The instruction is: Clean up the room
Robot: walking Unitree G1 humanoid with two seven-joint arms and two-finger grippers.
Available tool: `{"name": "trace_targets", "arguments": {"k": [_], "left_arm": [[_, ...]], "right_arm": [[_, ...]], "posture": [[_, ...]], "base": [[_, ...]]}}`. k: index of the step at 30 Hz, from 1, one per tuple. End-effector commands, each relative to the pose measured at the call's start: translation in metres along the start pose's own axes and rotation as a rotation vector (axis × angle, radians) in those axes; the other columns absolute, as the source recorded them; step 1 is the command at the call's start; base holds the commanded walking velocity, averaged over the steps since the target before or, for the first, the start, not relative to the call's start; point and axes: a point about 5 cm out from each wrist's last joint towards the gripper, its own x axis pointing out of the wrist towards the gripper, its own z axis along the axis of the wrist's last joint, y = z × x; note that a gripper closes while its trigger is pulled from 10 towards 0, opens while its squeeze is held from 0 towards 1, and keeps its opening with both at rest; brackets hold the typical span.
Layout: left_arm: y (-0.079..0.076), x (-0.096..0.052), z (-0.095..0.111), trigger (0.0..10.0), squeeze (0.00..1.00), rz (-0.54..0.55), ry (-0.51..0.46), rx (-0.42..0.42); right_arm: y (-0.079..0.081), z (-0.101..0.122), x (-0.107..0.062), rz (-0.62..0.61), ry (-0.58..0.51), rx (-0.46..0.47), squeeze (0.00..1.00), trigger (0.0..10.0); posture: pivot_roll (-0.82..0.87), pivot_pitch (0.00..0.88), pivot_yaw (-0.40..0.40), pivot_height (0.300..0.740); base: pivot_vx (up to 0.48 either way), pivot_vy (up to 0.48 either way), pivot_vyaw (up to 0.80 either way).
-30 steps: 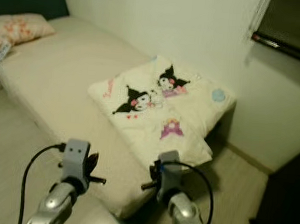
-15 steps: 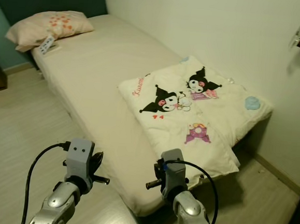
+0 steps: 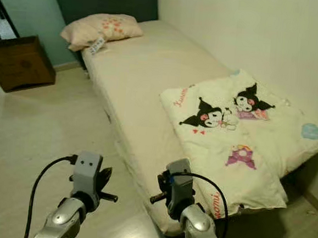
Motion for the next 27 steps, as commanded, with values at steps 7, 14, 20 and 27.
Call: {"name": "trace_targets", "arguments": {"k": [7,14,20,27], "left_arm": [[0.0004,-0.0025,-0.0089,10.0,0.0,-0.017,0.048,0.023],[-0.0001,-0.0019,-0.009,10.0,0.0,-0.022,0.051,0.021],[-0.0011,-0.0017,-0.0084,10.0,0.0,-0.036,0.053,0.032],[-0.0013,-0.001,-0.0077,10.0,0.0,-0.034,0.052,0.031]], "right_arm": [[-0.0065,-0.0016,-0.0054,-0.013,-0.003,0.013,0.0,10.0],[-0.0073,-0.0029,-0.0068,-0.028,-0.006,0.047,0.0,10.0],[-0.0072,-0.0026,-0.0064,-0.026,-0.005,0.043,0.0,10.0],[-0.0088,-0.0035,-0.007,-0.033,0.003,0.047,0.0,10.0]], "posture": [[-0.09,0.114,0.031,0.74],[-0.09,0.115,0.034,0.74],[-0.09,0.116,0.035,0.74],[-0.09,0.115,0.034,0.74]], "base": [[0.0,0.0,0.8],[0.0,0.0,0.23],[0.0,0.0,0.0],[0.0,-0.462,0.0]]}}
